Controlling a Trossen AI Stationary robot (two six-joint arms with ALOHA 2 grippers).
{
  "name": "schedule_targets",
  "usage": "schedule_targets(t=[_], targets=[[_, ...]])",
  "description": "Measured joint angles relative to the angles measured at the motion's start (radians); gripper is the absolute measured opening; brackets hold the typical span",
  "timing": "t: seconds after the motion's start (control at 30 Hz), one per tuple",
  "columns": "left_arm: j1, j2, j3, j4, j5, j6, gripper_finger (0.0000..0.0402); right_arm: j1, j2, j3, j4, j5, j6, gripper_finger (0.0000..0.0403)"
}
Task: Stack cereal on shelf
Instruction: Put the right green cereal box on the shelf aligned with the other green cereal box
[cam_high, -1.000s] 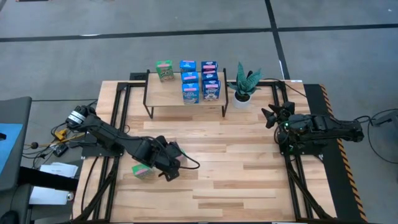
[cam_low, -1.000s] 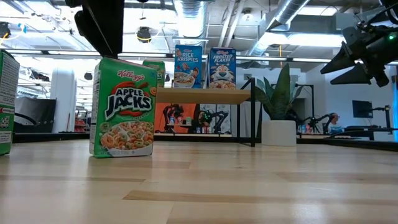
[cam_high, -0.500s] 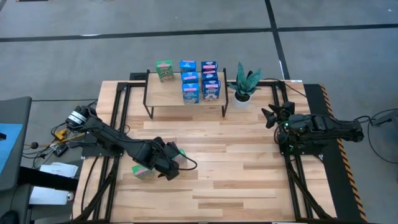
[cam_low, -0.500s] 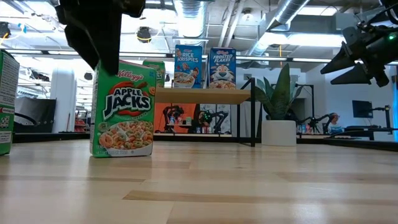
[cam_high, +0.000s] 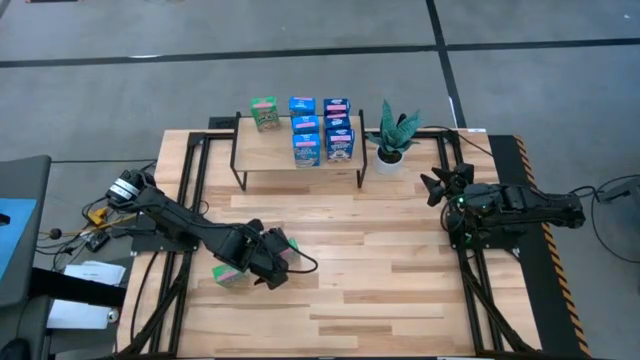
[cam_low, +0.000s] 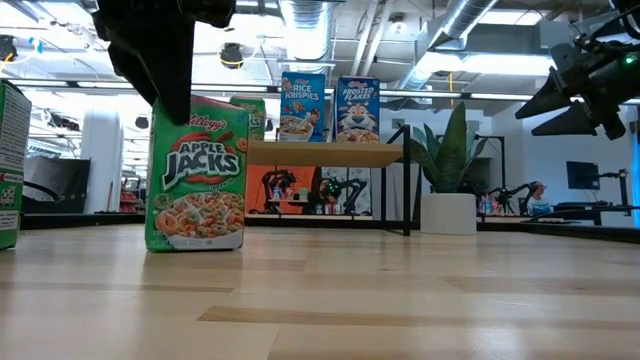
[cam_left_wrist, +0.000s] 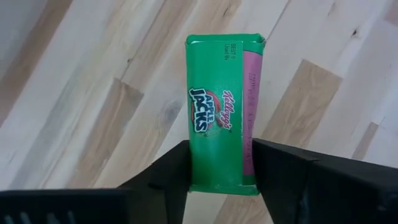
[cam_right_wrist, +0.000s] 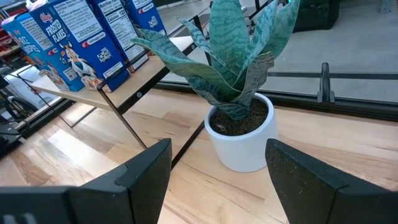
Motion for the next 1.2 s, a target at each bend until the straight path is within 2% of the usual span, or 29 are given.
schedule_targets(t=[0.17,0.4,0.63,0.83,1.0,1.1,1.2], targets=[[0.006,-0.001,0.050,-0.026,0.037,-0.008,0.0135,0.000,0.000,0.000,0.000,0.000,0.000,0.0286],[0.045,-0.053,0.144,-0.187,0.050,0.014,0.0134,0.000,0.000,0.000,0.000,0.000,0.000,0.0286],[0.137,-0.221,0.161,-0.265,-0.113,0.129,0.0133,0.000,0.000,0.000,0.000,0.000,0.000,0.0286],[0.311,-0.378,0.161,-0.313,-0.135,0.308,0.0133,0.000,0.000,0.000,0.000,0.000,0.000,0.0286],[0.500,-0.465,0.161,-0.283,-0.147,0.524,0.0133,0.000,0.000,0.000,-0.001,0.000,0.000,0.0286],[0.618,-0.483,0.161,-0.249,-0.118,0.664,0.0133,0.000,0.000,0.000,-0.002,0.001,0.000,0.0286],[0.729,-0.485,0.161,-0.207,-0.030,0.813,0.0133,0.000,0.000,0.000,-0.004,0.003,0.000,0.0286]])
